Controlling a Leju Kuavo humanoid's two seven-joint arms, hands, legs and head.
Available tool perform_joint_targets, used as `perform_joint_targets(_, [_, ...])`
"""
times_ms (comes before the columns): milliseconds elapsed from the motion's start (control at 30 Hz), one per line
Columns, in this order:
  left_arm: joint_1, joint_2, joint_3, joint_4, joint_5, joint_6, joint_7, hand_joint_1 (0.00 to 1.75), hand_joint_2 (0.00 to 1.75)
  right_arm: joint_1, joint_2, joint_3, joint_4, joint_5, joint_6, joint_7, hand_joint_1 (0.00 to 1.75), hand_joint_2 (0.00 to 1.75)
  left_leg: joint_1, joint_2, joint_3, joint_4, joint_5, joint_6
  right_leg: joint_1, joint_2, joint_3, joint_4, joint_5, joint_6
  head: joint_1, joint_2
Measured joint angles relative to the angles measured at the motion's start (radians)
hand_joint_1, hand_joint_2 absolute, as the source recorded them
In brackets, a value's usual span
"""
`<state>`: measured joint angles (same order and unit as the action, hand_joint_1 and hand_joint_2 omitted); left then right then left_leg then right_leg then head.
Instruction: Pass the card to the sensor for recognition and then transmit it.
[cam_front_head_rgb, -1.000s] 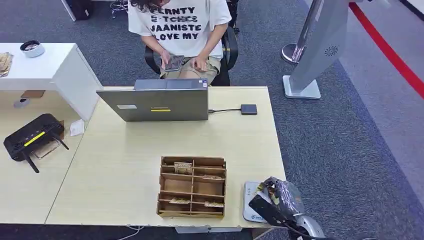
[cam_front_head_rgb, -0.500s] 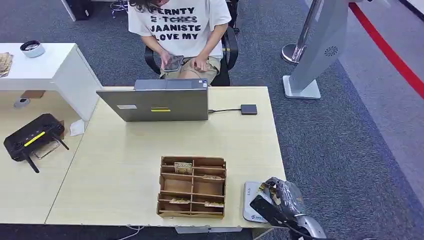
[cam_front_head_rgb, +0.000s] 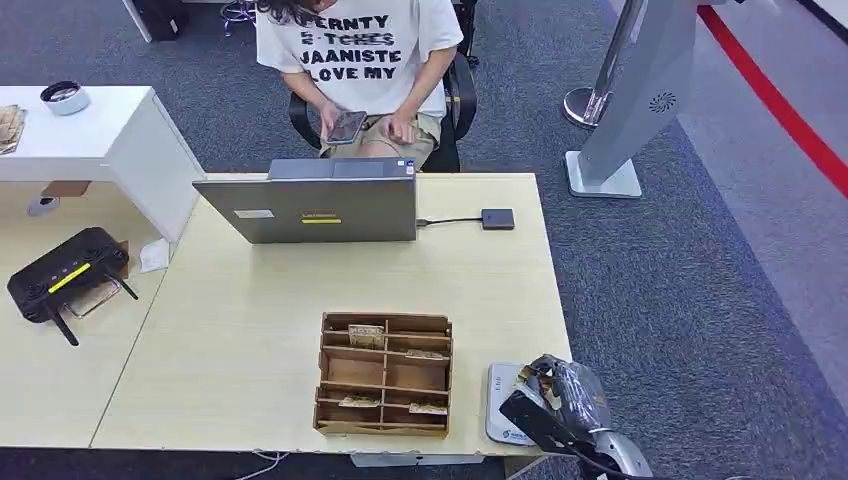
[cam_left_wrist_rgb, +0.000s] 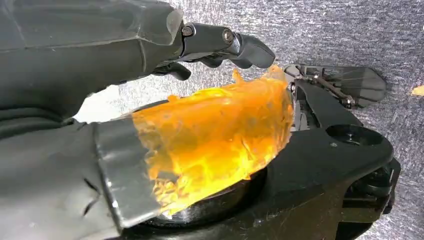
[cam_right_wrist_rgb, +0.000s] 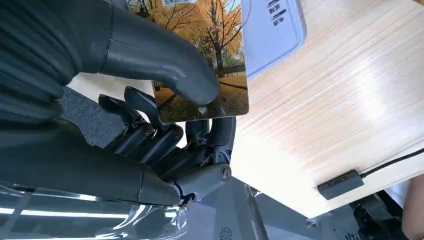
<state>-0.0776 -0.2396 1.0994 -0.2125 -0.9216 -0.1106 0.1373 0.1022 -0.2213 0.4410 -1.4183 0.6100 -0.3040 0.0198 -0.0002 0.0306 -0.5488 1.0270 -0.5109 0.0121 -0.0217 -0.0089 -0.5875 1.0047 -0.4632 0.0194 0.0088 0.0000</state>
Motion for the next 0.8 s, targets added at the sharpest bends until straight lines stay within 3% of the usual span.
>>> perform_joint_targets(800, [0.0,0.0,0.0,0.0,-0.003,0.002,-0.005,0.0,0.0,-0.009,0.0,0.003,0.01,0.007,-0.004,0.0,1.75,1.75,0.0,0.0,0.0,0.0,0.0,0.0,0.0,0.0,0.001,0.0,0.0,0.0,0.0,0.0])
